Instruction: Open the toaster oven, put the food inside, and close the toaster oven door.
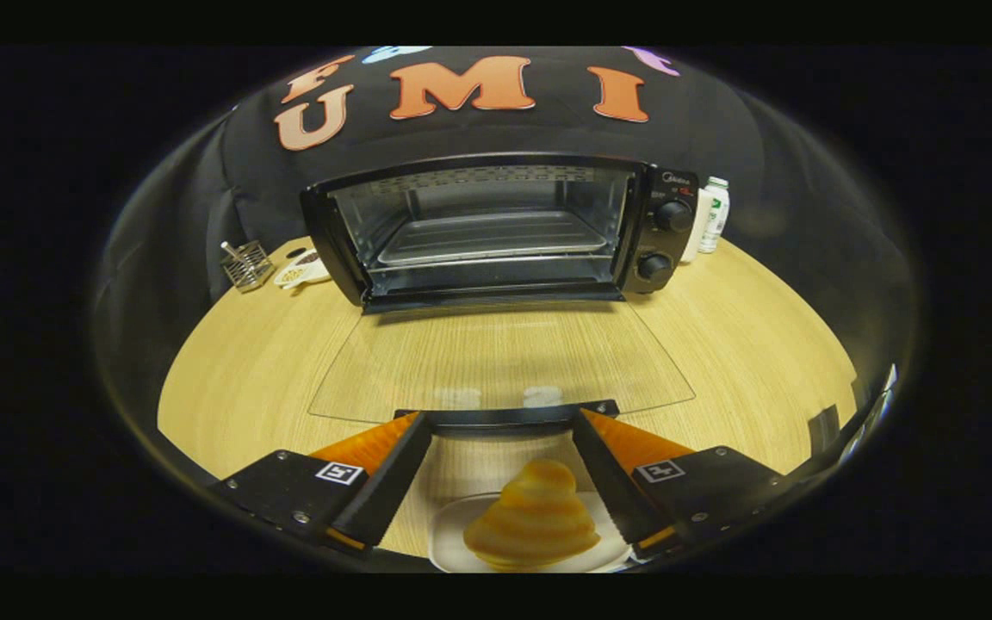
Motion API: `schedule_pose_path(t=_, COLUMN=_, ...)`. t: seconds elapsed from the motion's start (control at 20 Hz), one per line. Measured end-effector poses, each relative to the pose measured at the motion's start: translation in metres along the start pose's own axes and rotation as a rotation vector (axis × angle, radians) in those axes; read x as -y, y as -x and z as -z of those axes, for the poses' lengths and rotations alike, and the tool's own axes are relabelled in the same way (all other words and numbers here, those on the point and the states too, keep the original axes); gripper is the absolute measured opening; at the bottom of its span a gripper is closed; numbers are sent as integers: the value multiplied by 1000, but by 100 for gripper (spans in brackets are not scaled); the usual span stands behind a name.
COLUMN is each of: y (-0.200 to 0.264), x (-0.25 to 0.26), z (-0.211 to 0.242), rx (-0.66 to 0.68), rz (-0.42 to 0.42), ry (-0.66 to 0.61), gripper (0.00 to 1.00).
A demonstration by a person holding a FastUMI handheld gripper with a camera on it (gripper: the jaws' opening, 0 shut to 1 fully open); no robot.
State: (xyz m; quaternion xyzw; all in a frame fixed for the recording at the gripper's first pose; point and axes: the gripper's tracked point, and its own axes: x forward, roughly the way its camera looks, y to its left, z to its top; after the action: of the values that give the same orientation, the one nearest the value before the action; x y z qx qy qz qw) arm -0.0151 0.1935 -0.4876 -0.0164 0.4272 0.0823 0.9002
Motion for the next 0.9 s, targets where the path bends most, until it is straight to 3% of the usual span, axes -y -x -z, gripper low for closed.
schedule_pose_path(t=0.35, y=10, x=2, z=-1, rx=5, rz=-1, ry=-14, gripper=99)
schedule_pose_path(t=0.65, y=59, x=14, z=3, rx=33, rz=26, ry=-4, gripper=99)
schedule_pose_path(t=0.9, y=88, x=15, z=33, rx=5, rz=43, ry=-30, gripper=99)
